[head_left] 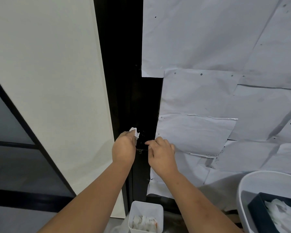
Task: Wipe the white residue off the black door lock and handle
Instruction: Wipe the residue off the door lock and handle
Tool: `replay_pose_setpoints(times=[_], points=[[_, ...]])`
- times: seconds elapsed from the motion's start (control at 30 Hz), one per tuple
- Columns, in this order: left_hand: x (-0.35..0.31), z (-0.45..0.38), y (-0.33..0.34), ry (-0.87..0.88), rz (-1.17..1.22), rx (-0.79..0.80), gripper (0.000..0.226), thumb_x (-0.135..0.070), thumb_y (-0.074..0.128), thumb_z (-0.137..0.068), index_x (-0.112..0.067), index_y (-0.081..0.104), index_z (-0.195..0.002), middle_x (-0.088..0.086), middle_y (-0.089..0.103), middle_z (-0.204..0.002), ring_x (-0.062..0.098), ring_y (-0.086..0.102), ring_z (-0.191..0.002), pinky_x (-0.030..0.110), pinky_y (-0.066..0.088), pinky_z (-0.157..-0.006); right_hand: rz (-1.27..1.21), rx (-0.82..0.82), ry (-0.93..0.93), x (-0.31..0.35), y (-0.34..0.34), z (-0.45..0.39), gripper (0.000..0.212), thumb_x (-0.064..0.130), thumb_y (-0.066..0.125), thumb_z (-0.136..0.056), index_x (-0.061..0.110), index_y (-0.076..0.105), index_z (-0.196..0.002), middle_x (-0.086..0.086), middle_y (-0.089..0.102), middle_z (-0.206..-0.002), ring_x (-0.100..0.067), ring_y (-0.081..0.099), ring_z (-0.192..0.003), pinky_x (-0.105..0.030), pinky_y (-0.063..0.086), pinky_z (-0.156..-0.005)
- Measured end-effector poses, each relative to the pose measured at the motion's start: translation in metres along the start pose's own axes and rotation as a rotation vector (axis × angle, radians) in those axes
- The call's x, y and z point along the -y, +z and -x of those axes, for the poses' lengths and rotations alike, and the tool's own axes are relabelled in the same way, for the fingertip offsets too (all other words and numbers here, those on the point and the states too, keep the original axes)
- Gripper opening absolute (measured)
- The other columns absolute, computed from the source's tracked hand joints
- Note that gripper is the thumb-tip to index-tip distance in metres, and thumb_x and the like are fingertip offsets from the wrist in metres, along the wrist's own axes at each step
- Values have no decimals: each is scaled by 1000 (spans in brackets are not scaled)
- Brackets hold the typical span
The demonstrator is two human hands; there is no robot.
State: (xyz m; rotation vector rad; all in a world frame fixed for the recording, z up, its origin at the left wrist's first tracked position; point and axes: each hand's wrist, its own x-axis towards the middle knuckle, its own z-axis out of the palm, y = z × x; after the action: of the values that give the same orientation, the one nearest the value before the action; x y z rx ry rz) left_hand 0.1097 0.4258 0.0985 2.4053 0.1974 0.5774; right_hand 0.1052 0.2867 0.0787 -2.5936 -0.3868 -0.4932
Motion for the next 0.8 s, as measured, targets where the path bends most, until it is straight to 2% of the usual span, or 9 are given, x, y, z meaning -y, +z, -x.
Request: replay_pose_setpoints(times=[0.13, 0.2, 0.27, 0.37, 0.47, 0.5, 0.57, 0.7, 0.8], points=[[3, -3, 3, -32, -14, 24, 26, -12, 48, -97, -8, 64, -116, 10, 65, -113, 28, 60, -104, 32, 45, -84, 36, 6, 6, 2, 2, 0, 37, 22, 39, -85, 29, 65, -110, 6, 58, -95, -16, 53, -91, -30, 26, -77], [0, -5, 4, -65, 37, 21, 24, -14, 48, -97, -6, 65, -112, 12, 67, -107, 29, 62, -100, 33, 46, -82, 36, 14, 8, 3, 1, 0, 38, 22, 39, -85, 29, 65, -111, 5, 60, -97, -17, 53, -92, -31, 26, -78], [-3, -6, 6, -129, 71, 31, 25, -15, 48, -99, -3, 66, -110, 15, 68, -97, 30, 65, -90, 31, 47, -73, 36, 32, 6, 3, 0, -1, 39, 22, 38, -85, 29, 64, -112, 6, 59, -98, -17, 52, -93, -30, 24, -78], [-5, -7, 8, -223, 139, 58, 28, -16, 48, -100, 1, 67, -111, 20, 69, -85, 32, 67, -77, 18, 40, -53, 25, 63, 2, 1, -2, -1, 39, 19, 38, -87, 29, 63, -115, 7, 58, -99, -16, 52, -95, -29, 23, -79], [-5, -9, 8, -368, 334, 55, 27, -15, 52, -98, 3, 67, -111, 14, 66, -72, 22, 63, -64, 11, 35, -44, 11, 87, 0, -1, -3, -2, 36, 16, 45, -90, 30, 62, -118, 7, 58, -101, -16, 51, -98, -29, 24, -80], [-6, -9, 7, -432, 415, 60, 25, -16, 53, -98, 0, 68, -110, 9, 64, -69, 16, 60, -60, 14, 39, -48, 9, 89, -2, -1, -3, -2, 36, 15, 46, -90, 30, 61, -119, 7, 58, -101, -16, 51, -99, -29, 25, -80], [-8, -11, 6, -559, 575, 71, 20, -16, 56, -97, -7, 70, -107, 4, 65, -75, 12, 59, -67, 19, 46, -61, 9, 91, -6, -1, -3, -2, 36, 15, 47, -90, 30, 61, -119, 7, 58, -101, -16, 51, -99, -30, 26, -80], [-11, -18, 6, -786, 764, 102, 19, -16, 63, -91, -12, 70, -108, 9, 72, -95, 26, 68, -93, 39, 55, -90, -4, 89, -5, -1, -4, -2, 36, 14, 48, -89, 30, 62, -118, 7, 58, -100, -16, 51, -98, -31, 28, -80], [-14, -25, 7, -903, 842, 142, 14, -14, 61, -92, -11, 70, -102, 13, 73, -95, 29, 70, -90, 44, 56, -89, -11, 95, -7, -1, -5, -1, 36, 13, 48, -90, 29, 62, -119, 7, 58, -101, -16, 51, -99, -30, 26, -80]])
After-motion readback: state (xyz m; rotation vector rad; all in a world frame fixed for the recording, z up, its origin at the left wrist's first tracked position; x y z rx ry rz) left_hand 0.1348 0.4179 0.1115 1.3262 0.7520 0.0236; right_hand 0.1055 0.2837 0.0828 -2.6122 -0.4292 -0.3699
